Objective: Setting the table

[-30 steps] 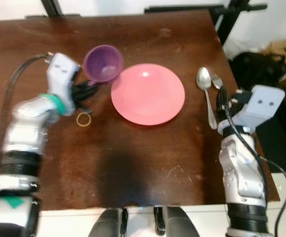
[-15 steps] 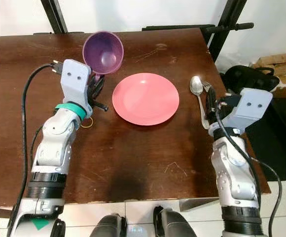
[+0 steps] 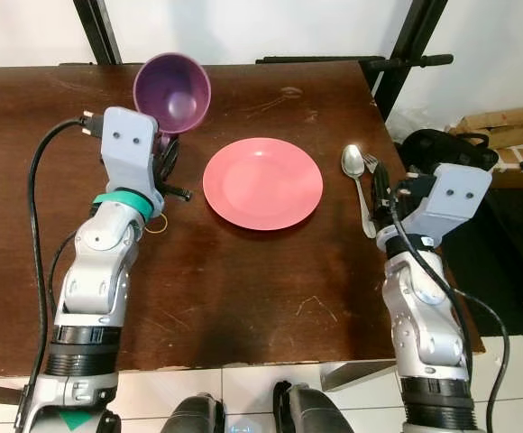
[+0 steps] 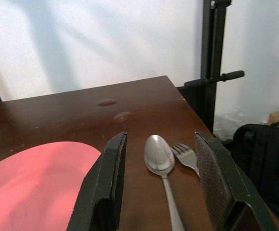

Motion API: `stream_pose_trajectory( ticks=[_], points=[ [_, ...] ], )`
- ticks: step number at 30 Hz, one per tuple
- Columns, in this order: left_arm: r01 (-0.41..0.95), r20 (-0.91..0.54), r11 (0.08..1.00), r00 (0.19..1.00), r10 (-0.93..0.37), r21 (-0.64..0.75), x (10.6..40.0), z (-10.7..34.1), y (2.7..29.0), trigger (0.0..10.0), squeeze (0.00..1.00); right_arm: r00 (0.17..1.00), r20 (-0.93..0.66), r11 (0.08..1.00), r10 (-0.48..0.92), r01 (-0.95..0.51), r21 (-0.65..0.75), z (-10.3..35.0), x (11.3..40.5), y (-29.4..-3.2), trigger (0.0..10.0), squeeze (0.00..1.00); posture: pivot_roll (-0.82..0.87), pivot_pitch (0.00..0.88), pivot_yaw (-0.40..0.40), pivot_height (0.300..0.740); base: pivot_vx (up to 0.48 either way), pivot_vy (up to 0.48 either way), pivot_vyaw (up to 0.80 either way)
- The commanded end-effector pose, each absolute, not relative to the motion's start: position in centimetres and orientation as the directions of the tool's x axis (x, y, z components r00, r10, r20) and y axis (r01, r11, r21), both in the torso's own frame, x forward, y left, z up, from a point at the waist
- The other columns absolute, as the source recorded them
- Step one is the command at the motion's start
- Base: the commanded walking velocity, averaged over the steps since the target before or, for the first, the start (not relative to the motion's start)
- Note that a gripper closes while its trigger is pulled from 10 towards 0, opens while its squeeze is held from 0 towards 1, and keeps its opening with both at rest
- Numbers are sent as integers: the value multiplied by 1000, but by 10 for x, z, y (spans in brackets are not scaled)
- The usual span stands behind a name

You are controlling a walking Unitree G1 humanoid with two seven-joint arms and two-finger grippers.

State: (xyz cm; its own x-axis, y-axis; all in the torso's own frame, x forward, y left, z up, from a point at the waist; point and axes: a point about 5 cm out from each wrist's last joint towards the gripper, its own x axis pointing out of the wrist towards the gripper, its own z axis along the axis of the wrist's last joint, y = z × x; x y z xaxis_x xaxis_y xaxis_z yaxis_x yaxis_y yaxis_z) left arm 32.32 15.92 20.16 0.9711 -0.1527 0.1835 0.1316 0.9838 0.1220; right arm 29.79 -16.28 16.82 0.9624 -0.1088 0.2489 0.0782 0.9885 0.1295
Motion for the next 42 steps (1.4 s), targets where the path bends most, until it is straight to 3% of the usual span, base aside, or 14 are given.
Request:
stream_pose_trajectory(
  ticks=[1, 42],
  points=[
    [117, 184, 983, 973, -141, 139, 320, 200, 158, 10000, 0, 967, 234, 988, -105, 74, 137, 165, 299, -163, 10000, 0, 50, 35, 19, 740, -315, 0, 0],
    [117, 188, 979, 971, -148, 166, 324, 203, 148, 10000, 0, 962, 243, 988, -121, 94, 121, 168, 300, -171, 10000, 0, 29, 46, 22, 740, -437, 0, 0]
  ],
)
